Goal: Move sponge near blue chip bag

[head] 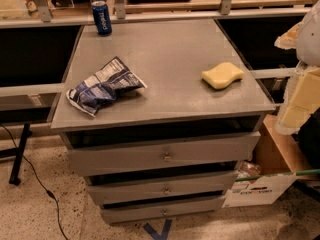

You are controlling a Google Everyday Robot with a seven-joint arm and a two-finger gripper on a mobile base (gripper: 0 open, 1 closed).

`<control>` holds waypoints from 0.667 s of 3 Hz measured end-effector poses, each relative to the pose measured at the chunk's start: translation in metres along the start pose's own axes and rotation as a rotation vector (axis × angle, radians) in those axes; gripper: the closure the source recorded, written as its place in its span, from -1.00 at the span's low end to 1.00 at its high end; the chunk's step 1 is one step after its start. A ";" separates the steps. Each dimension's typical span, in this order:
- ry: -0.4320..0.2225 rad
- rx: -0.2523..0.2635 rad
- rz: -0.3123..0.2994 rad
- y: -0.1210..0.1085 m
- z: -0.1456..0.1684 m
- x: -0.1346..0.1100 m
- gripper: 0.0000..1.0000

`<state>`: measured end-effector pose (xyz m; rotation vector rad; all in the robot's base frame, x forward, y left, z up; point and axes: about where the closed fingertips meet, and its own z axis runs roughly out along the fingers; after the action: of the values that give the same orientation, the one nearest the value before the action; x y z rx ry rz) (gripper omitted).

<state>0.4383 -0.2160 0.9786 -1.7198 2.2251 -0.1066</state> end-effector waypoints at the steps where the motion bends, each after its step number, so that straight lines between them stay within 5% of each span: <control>1: 0.000 0.000 0.000 0.000 0.000 0.000 -1.00; 2: -0.004 0.024 0.001 -0.008 -0.003 0.000 -1.00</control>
Offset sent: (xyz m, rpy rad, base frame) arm 0.0157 -0.0072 0.0052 -0.0034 -0.0322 -0.0099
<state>0.4450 -0.2185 0.9833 -1.7054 2.2129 -0.1289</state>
